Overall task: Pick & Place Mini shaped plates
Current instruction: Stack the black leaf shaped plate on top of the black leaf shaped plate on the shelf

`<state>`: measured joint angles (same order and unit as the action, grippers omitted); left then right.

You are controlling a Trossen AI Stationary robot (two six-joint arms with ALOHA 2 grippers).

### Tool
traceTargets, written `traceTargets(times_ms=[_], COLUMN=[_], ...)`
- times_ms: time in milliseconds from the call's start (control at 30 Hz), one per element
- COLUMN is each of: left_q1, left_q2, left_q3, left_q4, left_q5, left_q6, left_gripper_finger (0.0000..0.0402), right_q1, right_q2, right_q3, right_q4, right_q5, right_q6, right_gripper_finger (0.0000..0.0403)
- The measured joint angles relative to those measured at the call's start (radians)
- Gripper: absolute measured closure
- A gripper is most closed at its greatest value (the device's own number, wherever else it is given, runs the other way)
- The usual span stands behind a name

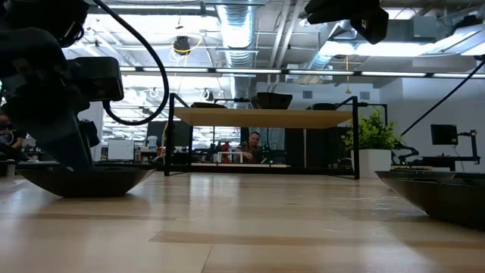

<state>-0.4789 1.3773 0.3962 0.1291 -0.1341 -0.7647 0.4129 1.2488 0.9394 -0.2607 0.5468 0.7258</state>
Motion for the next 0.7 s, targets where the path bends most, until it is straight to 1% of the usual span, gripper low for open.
traceTargets(times_ms=[200,500,700], left_q1=[0.000,0.000,0.000], left_q2=[0.000,0.000,0.000], left_q3=[0.000,0.000,0.000], left_q4=[0.003,0.008,0.012], left_q5=[0.000,0.000,0.000], left_q6=[0.000,0.000,0.000], left_gripper_finger=[0.0274,0.0325,0.0346], right_q1=[0.000,0.014,0.020], right_q2=[0.000,0.000,0.000], right_q3=[0.000,0.000,0.000], right_q4=[0.000,0.000,0.001], right_q5=[0.000,0.000,0.000], right_q6=[0.000,0.005,0.008], right_gripper_finger=[0.0338,0.0338,0.0338])
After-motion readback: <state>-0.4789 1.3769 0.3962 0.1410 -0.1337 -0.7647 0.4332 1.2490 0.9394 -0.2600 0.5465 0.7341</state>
